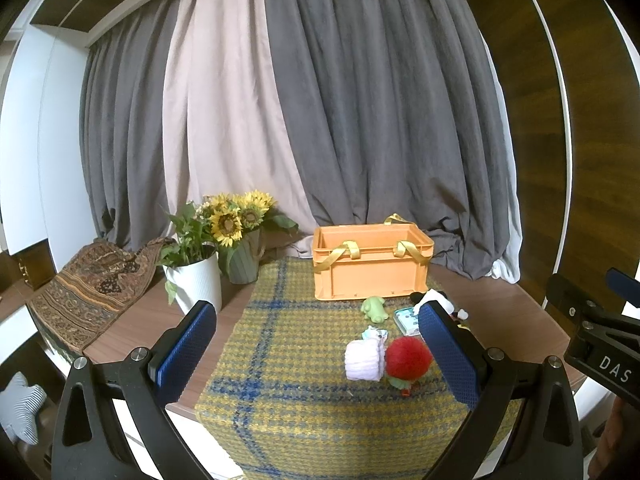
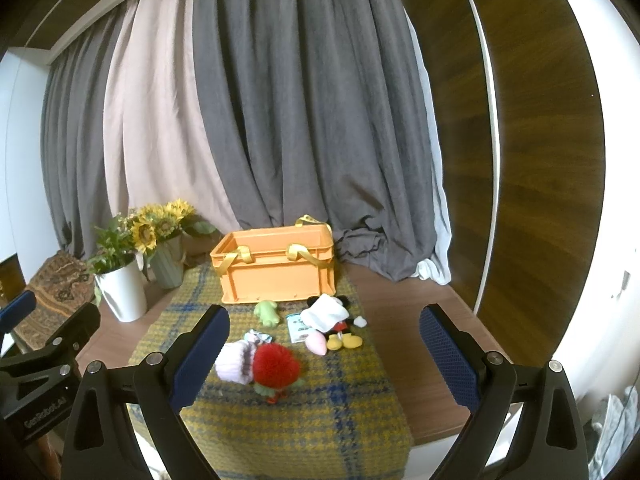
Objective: Organize soft objects
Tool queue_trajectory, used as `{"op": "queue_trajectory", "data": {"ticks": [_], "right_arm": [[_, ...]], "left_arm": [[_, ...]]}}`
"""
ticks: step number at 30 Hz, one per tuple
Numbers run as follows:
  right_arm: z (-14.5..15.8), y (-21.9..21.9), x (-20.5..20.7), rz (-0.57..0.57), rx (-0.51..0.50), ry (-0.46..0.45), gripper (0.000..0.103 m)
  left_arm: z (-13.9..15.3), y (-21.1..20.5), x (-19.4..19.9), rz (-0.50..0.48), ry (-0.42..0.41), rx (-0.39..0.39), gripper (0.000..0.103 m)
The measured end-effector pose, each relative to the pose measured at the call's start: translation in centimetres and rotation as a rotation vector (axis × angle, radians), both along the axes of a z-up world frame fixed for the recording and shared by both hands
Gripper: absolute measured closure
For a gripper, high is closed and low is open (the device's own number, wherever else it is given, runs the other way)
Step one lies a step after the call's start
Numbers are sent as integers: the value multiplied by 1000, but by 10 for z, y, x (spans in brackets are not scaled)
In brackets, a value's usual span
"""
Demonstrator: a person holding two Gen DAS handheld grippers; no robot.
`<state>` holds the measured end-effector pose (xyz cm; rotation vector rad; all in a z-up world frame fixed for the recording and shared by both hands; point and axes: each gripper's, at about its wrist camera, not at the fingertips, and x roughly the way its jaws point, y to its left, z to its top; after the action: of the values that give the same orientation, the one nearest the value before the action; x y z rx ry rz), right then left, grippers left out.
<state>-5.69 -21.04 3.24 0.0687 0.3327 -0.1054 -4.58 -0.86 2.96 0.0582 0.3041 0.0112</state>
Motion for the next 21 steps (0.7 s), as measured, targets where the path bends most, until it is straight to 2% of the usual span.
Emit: {"op": "queue_trajectory", "data": {"ticks": [21], "right_arm": [[-6, 0, 10, 1, 6, 17, 6]], "left_arm": [[-10, -1, 5, -30, 6, 8, 0]]}}
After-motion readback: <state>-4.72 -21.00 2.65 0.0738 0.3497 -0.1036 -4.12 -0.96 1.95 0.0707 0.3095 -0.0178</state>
